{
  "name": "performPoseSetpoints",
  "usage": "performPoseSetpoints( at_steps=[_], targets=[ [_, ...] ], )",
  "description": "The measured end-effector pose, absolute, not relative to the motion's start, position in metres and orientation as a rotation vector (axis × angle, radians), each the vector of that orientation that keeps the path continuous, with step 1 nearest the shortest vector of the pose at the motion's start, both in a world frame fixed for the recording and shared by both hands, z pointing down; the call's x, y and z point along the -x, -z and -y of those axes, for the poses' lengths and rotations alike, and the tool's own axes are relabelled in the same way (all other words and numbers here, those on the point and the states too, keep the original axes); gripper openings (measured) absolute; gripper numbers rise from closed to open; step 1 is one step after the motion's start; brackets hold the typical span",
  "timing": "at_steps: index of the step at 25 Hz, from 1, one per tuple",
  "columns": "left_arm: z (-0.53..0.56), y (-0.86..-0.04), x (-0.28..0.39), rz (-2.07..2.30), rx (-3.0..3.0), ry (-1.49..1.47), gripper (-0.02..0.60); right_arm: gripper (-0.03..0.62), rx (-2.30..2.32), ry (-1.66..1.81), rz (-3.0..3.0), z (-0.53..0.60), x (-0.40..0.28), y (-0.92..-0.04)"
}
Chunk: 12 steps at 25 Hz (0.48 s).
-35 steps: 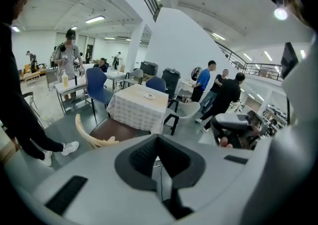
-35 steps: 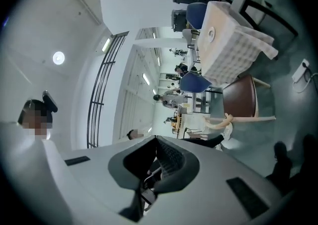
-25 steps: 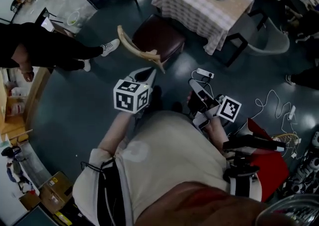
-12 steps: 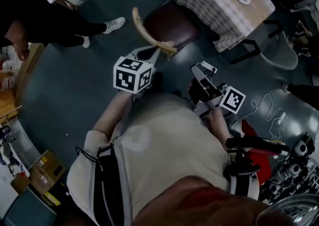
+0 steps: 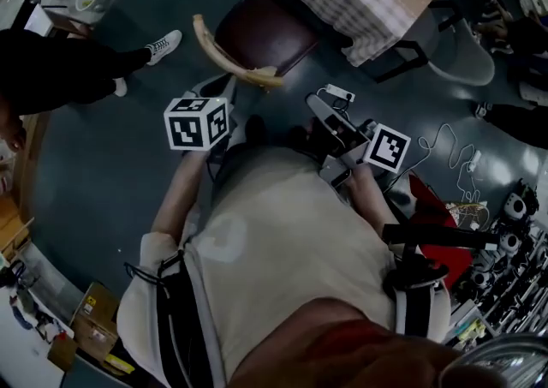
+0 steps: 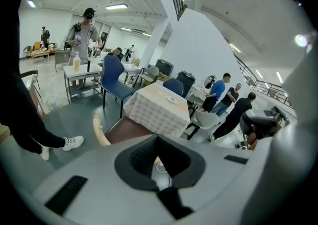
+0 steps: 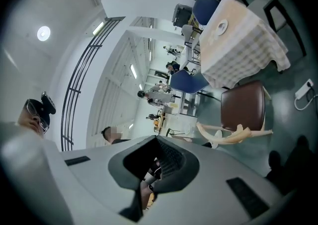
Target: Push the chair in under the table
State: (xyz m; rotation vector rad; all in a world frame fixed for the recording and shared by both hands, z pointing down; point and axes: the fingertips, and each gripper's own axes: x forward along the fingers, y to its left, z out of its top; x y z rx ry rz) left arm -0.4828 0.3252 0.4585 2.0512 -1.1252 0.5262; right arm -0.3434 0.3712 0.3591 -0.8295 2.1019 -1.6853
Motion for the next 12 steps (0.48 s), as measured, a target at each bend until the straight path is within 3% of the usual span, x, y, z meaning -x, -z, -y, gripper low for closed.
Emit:
performPoseSetpoints(
  at_steps=[12],
  targets=[
    [-0.264, -0.453, 0.380, 1.117, -2.069, -0.671, 0.006, 0.012, 0.812, 1.735, -2.053, -0.303, 0.246, -0.379]
  ],
)
